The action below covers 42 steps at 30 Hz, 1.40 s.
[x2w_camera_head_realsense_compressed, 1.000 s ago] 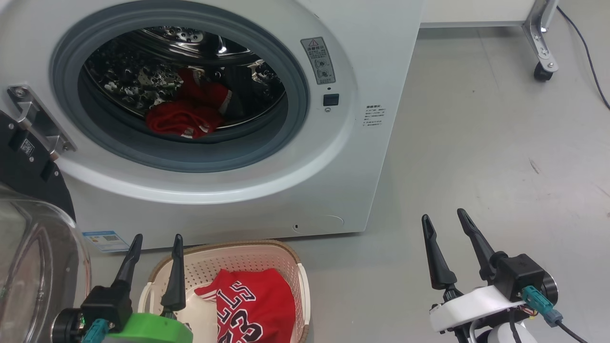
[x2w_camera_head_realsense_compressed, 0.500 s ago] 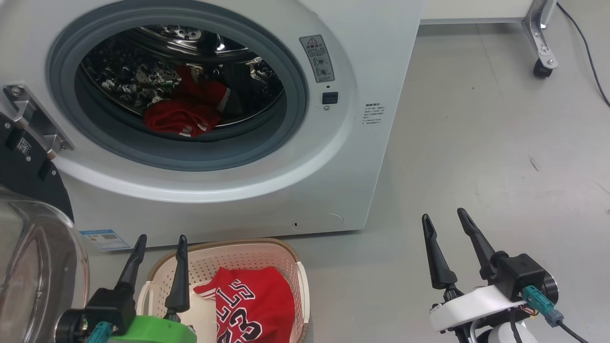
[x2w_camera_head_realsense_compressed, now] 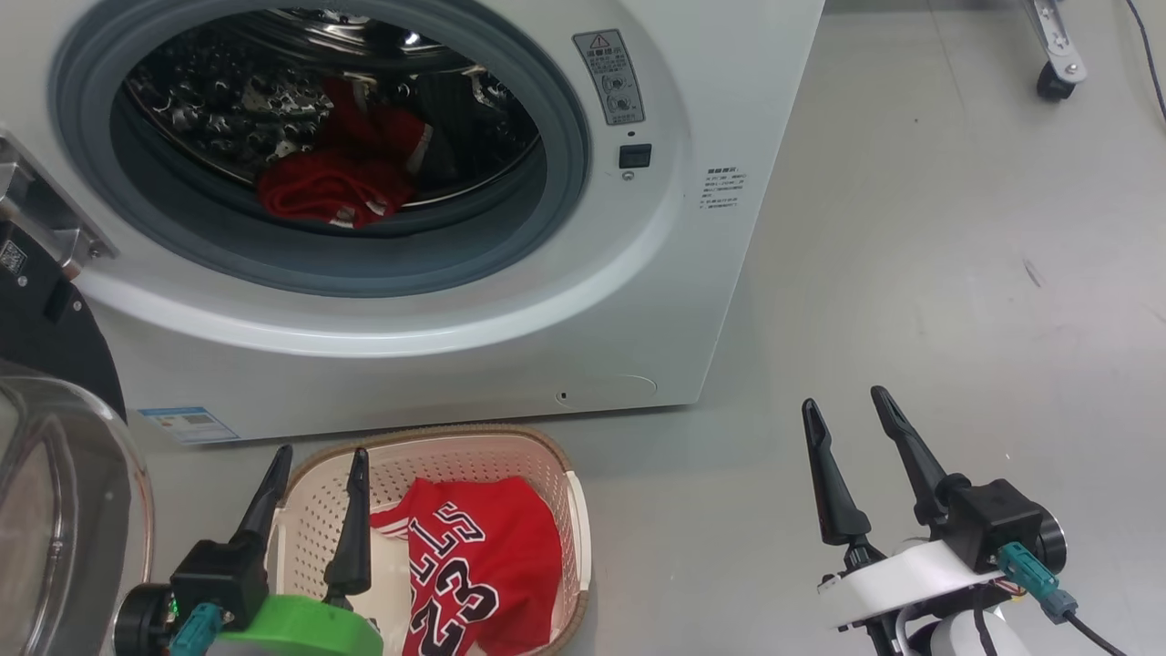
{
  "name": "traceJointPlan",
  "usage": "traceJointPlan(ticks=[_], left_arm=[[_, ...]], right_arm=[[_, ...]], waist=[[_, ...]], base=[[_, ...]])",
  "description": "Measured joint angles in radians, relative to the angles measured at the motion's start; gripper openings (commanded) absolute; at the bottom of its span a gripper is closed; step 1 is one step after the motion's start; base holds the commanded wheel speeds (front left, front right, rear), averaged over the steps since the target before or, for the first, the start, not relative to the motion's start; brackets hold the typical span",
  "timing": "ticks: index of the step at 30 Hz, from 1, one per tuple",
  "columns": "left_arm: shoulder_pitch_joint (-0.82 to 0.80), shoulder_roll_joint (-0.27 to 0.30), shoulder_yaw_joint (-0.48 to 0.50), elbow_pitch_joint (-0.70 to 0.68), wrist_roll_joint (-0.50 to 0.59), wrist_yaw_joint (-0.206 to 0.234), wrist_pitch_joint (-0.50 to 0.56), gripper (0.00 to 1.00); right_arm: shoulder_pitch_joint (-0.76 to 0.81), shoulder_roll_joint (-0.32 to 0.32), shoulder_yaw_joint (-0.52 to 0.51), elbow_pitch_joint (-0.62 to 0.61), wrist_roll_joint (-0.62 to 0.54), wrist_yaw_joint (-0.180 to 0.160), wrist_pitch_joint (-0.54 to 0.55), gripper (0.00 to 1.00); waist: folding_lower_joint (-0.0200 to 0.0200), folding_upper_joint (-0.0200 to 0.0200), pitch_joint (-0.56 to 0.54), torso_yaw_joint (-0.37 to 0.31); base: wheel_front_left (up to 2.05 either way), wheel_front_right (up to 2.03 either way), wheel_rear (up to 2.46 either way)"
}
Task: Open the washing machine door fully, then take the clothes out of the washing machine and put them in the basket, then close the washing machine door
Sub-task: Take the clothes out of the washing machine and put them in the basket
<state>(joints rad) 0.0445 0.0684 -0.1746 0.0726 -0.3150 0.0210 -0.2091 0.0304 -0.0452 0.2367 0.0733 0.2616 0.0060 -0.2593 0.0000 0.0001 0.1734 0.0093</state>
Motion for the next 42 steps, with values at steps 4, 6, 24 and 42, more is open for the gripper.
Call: traceJointPlan(ticks=[4, 6, 24, 42], left_arm=[[-0.017, 0.001, -0.002, 0.010, -0.005, -0.010, 0.025, 1.00], [-0.041, 0.001, -0.001, 0.016, -0.014, -0.016, 0.035, 1.00], [-0.460, 0.042, 0.009, 0.146, -0.053, -0.080, 0.242, 1.00], [-0.895, 0.239, 0.073, 0.244, -0.092, -0.111, 0.545, 1.00]], right_arm=[[-0.005, 0.000, 0.009, -0.011, -0.002, 0.000, 0.000, 1.00], [-0.014, 0.000, 0.015, -0.015, -0.002, 0.000, 0.000, 1.00], [-0.166, -0.002, 0.058, -0.074, -0.001, -0.003, 0.000, 1.00], [-0.300, -0.004, 0.117, -0.099, 0.098, -0.044, 0.000, 1.00]], waist=[[0.0000, 0.0000, 0.033, -0.002], [0.0000, 0.0000, 0.052, -0.004], [0.0000, 0.0000, 0.284, -0.050], [0.0001, 0.0000, 0.474, -0.164]], base=[[0.00, 0.00, 0.00], [0.00, 0.00, 0.00], [0.00, 0.00, 0.00], [0.00, 0.00, 0.00]])
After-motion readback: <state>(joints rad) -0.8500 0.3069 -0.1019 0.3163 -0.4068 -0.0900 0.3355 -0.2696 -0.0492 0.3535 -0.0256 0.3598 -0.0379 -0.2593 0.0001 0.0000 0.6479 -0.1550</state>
